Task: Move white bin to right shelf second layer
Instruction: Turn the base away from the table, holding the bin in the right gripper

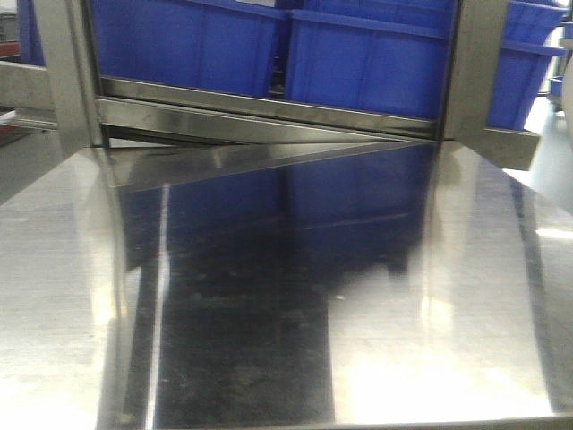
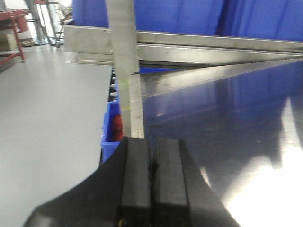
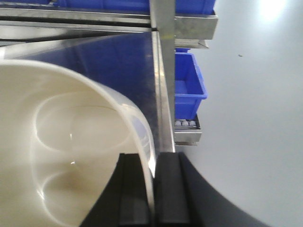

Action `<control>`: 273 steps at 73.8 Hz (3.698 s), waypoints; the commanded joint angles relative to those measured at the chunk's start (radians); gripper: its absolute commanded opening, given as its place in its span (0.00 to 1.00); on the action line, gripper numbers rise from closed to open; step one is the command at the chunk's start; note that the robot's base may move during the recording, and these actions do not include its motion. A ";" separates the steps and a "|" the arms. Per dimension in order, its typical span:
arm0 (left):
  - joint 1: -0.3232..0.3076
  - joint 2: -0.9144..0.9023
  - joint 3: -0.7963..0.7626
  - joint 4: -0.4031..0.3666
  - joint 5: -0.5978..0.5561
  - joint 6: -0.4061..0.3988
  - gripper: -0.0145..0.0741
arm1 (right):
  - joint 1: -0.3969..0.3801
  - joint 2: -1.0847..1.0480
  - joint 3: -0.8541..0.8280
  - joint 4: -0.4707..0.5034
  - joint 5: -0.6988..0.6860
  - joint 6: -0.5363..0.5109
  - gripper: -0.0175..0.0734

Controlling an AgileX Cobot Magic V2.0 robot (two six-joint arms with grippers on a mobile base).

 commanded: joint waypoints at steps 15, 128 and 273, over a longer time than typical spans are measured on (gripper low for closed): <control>-0.003 -0.014 0.037 0.000 -0.086 -0.005 0.26 | -0.005 0.004 -0.027 0.007 -0.097 -0.002 0.24; -0.003 -0.014 0.037 0.000 -0.086 -0.005 0.26 | -0.005 0.004 -0.027 0.007 -0.097 -0.002 0.24; -0.003 -0.014 0.037 0.000 -0.086 -0.005 0.26 | -0.005 0.004 -0.027 0.007 -0.097 -0.002 0.24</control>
